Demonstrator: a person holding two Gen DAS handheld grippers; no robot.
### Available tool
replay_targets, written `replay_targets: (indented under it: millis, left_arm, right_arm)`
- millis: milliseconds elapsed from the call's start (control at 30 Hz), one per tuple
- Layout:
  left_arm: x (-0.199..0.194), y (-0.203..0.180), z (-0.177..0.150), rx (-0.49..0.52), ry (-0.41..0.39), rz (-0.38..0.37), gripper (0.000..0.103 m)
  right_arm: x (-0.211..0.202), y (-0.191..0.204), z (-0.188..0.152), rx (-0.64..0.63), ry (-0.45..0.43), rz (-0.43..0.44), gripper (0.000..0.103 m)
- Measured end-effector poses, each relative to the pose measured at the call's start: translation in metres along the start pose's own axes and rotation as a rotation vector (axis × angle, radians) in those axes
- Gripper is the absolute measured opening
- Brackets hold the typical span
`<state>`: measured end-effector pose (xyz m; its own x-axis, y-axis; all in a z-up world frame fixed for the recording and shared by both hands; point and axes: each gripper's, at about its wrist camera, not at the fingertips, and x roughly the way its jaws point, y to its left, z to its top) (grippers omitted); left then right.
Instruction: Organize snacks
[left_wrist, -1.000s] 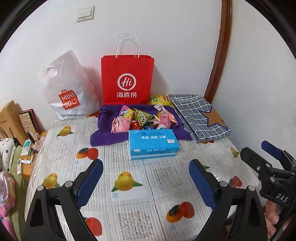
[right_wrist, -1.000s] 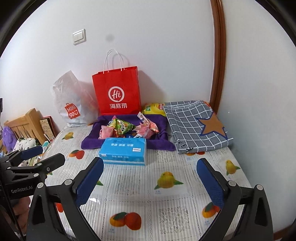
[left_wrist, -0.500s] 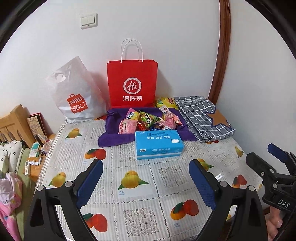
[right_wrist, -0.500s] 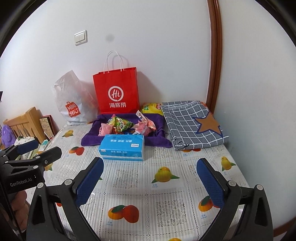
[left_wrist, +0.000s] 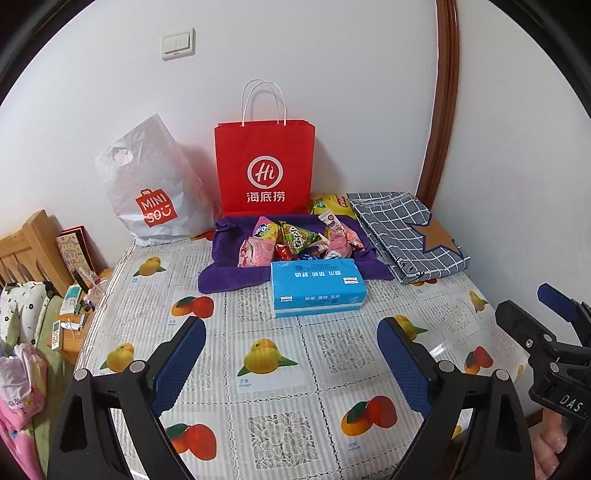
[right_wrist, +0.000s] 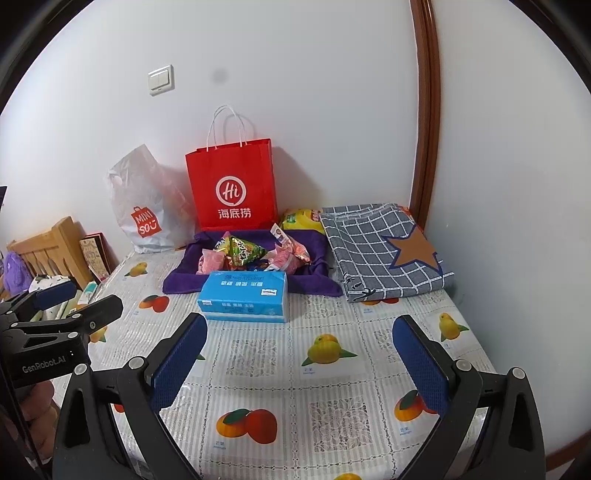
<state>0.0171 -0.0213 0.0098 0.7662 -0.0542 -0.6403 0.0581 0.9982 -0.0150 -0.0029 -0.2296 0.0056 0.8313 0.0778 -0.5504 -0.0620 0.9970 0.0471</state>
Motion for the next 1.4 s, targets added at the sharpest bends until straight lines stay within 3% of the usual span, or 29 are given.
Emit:
replay_targets:
  millis: [1400]
  left_arm:
    - [-0.0082,-0.0007,0.003,0.007,-0.007,0.001,0.094]
  right_arm:
    - [-0.0061,0.0035,-0.0009,0.002,-0.015,0.022,0.1]
